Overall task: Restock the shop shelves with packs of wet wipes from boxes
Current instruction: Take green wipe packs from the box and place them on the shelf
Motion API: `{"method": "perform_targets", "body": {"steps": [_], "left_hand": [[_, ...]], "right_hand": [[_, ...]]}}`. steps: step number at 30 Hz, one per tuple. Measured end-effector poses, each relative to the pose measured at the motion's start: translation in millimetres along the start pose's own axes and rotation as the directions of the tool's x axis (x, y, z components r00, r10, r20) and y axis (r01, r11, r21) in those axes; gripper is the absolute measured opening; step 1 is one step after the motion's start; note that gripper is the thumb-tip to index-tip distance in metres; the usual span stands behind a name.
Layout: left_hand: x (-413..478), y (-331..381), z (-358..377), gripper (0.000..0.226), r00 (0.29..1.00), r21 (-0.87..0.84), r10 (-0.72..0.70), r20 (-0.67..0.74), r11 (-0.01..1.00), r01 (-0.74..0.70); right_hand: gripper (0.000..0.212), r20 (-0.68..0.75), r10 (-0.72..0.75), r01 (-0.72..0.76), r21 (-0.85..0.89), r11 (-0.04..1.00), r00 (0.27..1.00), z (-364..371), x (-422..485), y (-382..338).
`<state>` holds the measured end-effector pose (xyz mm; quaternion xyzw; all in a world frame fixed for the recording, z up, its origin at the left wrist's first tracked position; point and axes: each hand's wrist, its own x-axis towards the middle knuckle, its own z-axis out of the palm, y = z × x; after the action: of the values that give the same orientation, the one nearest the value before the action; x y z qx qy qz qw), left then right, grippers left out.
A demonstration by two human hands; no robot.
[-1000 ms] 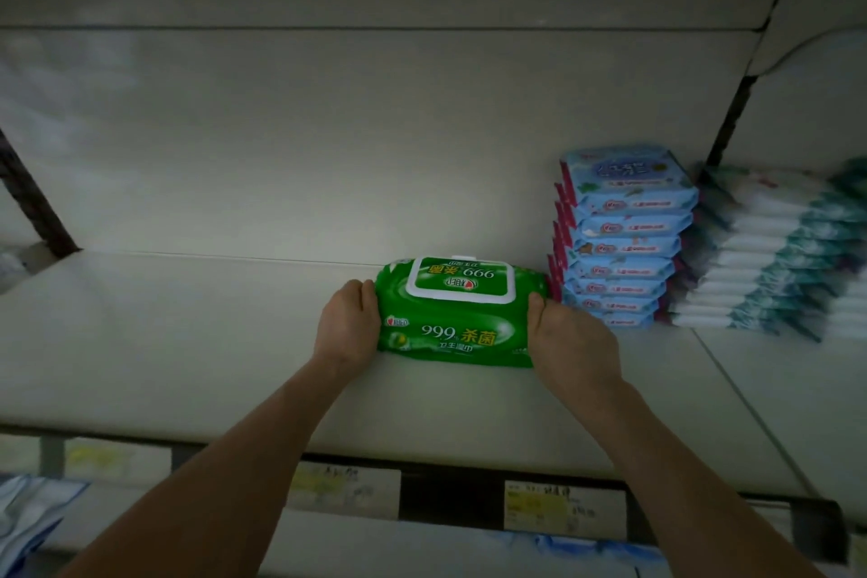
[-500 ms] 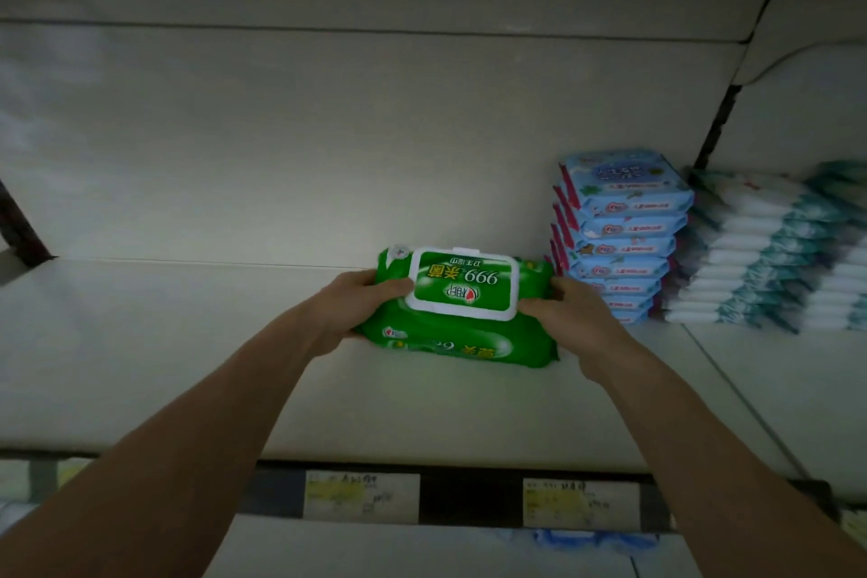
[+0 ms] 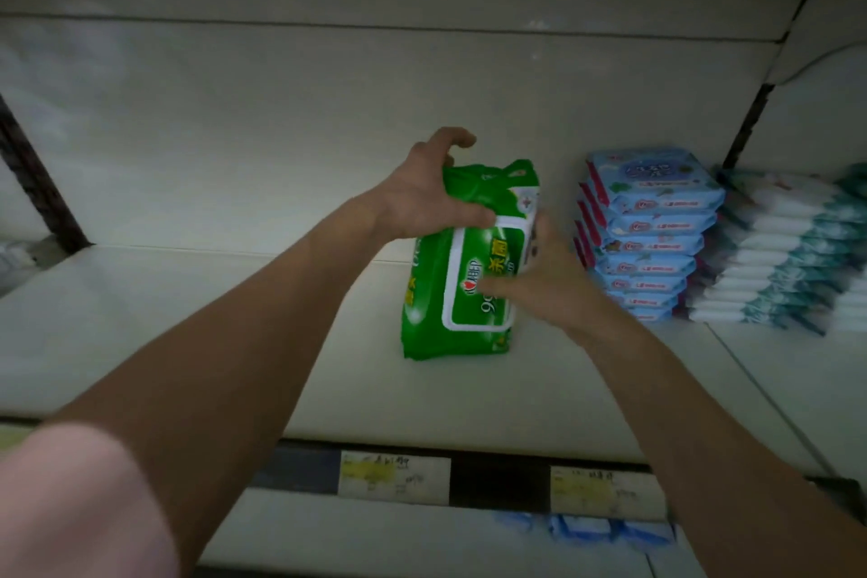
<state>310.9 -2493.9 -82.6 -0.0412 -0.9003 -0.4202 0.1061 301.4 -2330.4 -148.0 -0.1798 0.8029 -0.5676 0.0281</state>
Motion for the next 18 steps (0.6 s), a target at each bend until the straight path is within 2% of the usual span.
{"method": "perform_targets", "body": {"steps": [2,4,5,7,9,12,16,18], "left_hand": [[0.0,2.5,3.9,0.099,1.0,-0.031,0.016,0.022,0.999,-0.015],[-0.9,1.7,7.6,0.106,1.0,-0.156,-0.009,0.014,0.988,0.011],[-2.3,0.4,9.2,0.106,0.999,-0.222,-0.032,0.004,0.975,0.032],[-6.8,-9.0,12.3,0.104,0.996,-0.351,-0.09,0.028,0.932,0.094],[-13.6,-28.4,18.6,0.092,0.982,-0.41,-0.118,0.146,0.896,0.168],[-28.0,-58.9,35.1,0.078,0.929,-0.306,-0.174,0.325,0.911,0.278],[-18.7,-54.0,26.7,0.07,0.932,-0.221,-0.177,0.317,0.942,0.254],[-7.0,-43.8,13.8,0.077,0.933,-0.041,-0.194,0.304,0.975,0.216]], "right_hand": [[0.081,-0.052,-0.105,0.107,0.054,0.993,0.993,-9.7,11.8,-18.6],[0.099,-0.057,-0.15,0.147,-0.051,0.988,0.987,-17.4,21.8,-28.7],[0.098,-0.045,-0.16,0.154,-0.127,0.98,0.986,-20.8,25.9,-30.5],[0.081,-0.002,-0.165,0.158,-0.28,0.947,0.986,-25.9,30.2,-29.6],[0.065,0.004,-0.17,0.16,-0.36,0.919,0.985,-28.9,31.3,-28.4],[0.062,-0.034,-0.146,0.124,-0.367,0.922,0.989,-28.5,29.7,-26.5],[0.057,-0.106,-0.085,0.045,-0.337,0.94,0.991,-33.0,29.2,-29.7],[0.043,-0.089,0.035,-0.063,-0.337,0.939,0.995,-39.1,27.6,-19.7]]}}
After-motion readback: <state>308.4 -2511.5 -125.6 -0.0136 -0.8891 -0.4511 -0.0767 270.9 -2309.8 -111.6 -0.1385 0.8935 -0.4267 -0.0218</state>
